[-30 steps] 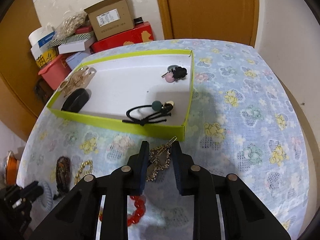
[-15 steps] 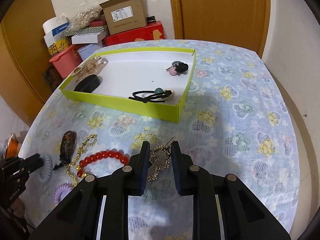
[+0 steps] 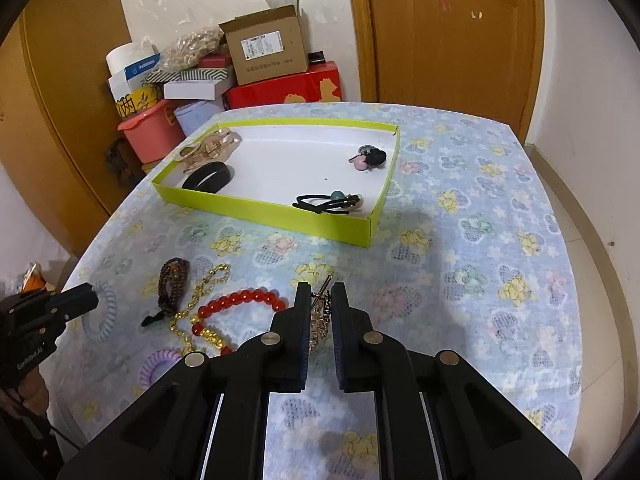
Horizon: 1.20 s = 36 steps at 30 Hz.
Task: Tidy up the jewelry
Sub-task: 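Grasp the gold chain bracelet with the right tool while the left tool holds the coil, then carry the blue coil hair tie and small gold chain over the tray with both tools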
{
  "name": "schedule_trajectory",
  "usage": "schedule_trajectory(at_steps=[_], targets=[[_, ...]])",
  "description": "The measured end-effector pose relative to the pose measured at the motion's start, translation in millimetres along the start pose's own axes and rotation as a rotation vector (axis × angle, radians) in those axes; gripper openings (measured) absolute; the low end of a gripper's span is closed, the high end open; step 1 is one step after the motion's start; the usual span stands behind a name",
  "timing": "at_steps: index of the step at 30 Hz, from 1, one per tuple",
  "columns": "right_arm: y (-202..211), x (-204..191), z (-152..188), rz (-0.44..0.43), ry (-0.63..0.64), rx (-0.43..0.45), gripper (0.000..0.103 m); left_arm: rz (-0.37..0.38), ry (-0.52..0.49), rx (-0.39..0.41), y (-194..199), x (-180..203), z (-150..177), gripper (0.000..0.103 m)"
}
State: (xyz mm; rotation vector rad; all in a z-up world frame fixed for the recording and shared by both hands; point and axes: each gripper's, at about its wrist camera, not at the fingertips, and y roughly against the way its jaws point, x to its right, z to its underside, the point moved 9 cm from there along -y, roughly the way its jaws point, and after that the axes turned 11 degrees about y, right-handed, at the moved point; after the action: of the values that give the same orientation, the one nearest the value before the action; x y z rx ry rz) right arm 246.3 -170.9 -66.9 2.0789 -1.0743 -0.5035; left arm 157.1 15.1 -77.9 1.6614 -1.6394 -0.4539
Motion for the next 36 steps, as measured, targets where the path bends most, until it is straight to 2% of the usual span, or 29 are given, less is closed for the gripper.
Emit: schedule_trajectory(at_steps=[12,21,27,36], targets=[[29.3,-2.3,-18.1,-0.013,0.01,0.073,0.01,0.028,-0.039,0.045,14.6,20.9,-28.9,0.009],[26.7,5.9,-46.9,-0.019,0.015,0.107,0.01,0.037,-0.075,0.059,0.2,38.3,-66.2,0.009],[4.9,20.6,-69.9,-0.036,-0.004,0.11,0.01,0.042,-0.078,0.062,-23.4,43.0,-103.9,0.009],[-46.9,44.5,-100.2,-0.044,-0.003,0.074,0.01,-0.008,-0.054,0.013,-91.9,32.2,-143.2,0.009]])
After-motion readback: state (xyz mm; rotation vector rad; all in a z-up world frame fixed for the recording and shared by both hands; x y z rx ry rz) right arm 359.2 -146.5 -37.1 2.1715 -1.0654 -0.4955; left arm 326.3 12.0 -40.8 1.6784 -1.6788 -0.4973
